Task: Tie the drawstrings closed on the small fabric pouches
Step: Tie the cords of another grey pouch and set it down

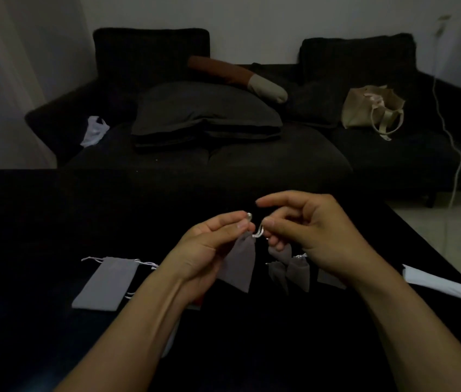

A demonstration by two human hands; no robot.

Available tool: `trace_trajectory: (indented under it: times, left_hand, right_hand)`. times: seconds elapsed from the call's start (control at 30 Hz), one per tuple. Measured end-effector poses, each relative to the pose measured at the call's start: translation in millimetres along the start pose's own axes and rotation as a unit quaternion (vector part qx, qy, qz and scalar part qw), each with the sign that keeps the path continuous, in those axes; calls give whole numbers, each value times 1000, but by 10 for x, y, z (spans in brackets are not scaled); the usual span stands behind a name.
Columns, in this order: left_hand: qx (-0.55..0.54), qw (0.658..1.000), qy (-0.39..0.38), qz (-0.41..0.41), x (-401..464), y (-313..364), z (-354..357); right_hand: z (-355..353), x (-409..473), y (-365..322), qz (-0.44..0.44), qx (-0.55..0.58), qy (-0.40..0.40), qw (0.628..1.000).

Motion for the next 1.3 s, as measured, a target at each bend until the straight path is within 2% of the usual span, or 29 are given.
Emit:
trace_trajectory:
  times: [0.1, 0.17, 0.27, 0.37, 0.43, 0.5, 0.63, 0.7, 0.83, 0.97, 1.1, 1.3]
  left_hand:
    - [53, 998, 4, 25, 22, 88, -54]
    - [98, 994, 2, 49, 37, 144, -81]
    - [221, 971, -36, 88, 61, 217, -63]
    - [303, 940, -122, 98, 32, 212, 58]
    - [305, 932, -175, 85, -6, 185, 132]
    - [282, 936, -193, 83, -30, 221, 156]
    - [239, 944, -206, 99, -66, 310, 204]
    - [223, 948, -190, 128, -65, 357, 224]
    - [204, 949, -123, 206, -47, 470, 210]
    - [228, 937, -69, 254, -70, 491, 198]
    - [236, 935, -18, 265, -45, 497, 121]
    - [243, 942, -33, 228, -20, 389, 129]
  right_hand:
    - [-158, -21, -2, 7, -145, 57, 988]
    - [-117, -74, -102, -27, -248, 62, 967]
    - [95, -157, -321, -123, -290, 40, 948]
    - [213, -167, -351, -140, -302, 36, 942]
    - [188, -150, -303, -121, -281, 41, 951]
    - [100, -112, -216, -75, -209, 40, 974]
    - [104, -76, -36, 9, -41, -35, 999]
    - [105, -62, 12, 30, 11, -37, 999]
    - [41, 8, 155, 84, 108, 24, 990]
    - [-18, 13, 207, 99, 106, 66, 987]
    - [60, -21, 180, 99, 104, 32, 989]
    - [-3, -30, 207, 107, 108, 102, 983]
Point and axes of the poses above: each hand's wrist, its own x-axis towards the middle knuckle, its own z-axis out of the palm, y = z × x, the point moved 10 cm from there along x, towards the middle knuckle, and after that the axes turned 14 degrees about z, right-handed, at the moved point
